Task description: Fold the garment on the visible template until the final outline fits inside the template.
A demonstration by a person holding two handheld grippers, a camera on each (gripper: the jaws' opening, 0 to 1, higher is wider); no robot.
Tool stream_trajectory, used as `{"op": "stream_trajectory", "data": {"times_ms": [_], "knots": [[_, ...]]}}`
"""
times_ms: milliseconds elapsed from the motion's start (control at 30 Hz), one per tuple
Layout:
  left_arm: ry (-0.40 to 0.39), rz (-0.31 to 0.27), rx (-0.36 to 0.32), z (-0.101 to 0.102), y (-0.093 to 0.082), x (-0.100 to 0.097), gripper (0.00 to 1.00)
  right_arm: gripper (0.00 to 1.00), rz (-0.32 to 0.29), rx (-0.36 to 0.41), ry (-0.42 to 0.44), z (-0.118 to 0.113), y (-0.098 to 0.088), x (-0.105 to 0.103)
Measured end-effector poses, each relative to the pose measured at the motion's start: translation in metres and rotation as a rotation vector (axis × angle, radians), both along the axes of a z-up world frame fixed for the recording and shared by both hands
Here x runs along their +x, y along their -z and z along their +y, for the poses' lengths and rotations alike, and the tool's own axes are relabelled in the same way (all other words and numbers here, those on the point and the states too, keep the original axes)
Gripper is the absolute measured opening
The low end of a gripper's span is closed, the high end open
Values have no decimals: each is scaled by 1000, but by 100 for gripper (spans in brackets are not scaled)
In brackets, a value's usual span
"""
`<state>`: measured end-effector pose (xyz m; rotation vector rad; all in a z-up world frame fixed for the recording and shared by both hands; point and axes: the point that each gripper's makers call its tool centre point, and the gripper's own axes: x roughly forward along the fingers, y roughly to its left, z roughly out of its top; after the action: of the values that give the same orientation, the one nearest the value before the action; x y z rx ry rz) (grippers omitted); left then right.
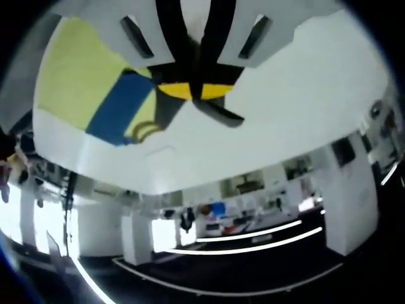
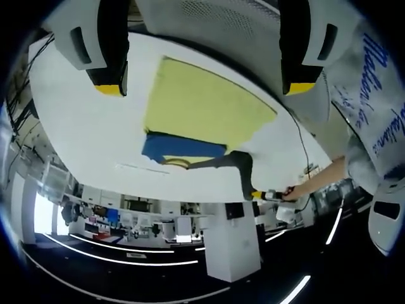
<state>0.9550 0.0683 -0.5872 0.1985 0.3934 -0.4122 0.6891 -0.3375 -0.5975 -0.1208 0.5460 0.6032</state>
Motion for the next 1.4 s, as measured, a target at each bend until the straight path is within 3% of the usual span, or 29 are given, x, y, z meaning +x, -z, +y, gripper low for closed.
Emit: {"op": "stream_trajectory", "data": {"times_ms": [533, 833, 1400], "knots": [[71, -5, -12, -51, -10, 17, 0, 100, 13, 38, 8, -5, 2, 1], [104, -35, -35, -78, -26, 21, 0, 100, 15, 45, -8, -8, 0, 3], [153, -38, -52, -123, -32, 27, 0, 100, 16, 53, -37, -12, -3, 2]]}}
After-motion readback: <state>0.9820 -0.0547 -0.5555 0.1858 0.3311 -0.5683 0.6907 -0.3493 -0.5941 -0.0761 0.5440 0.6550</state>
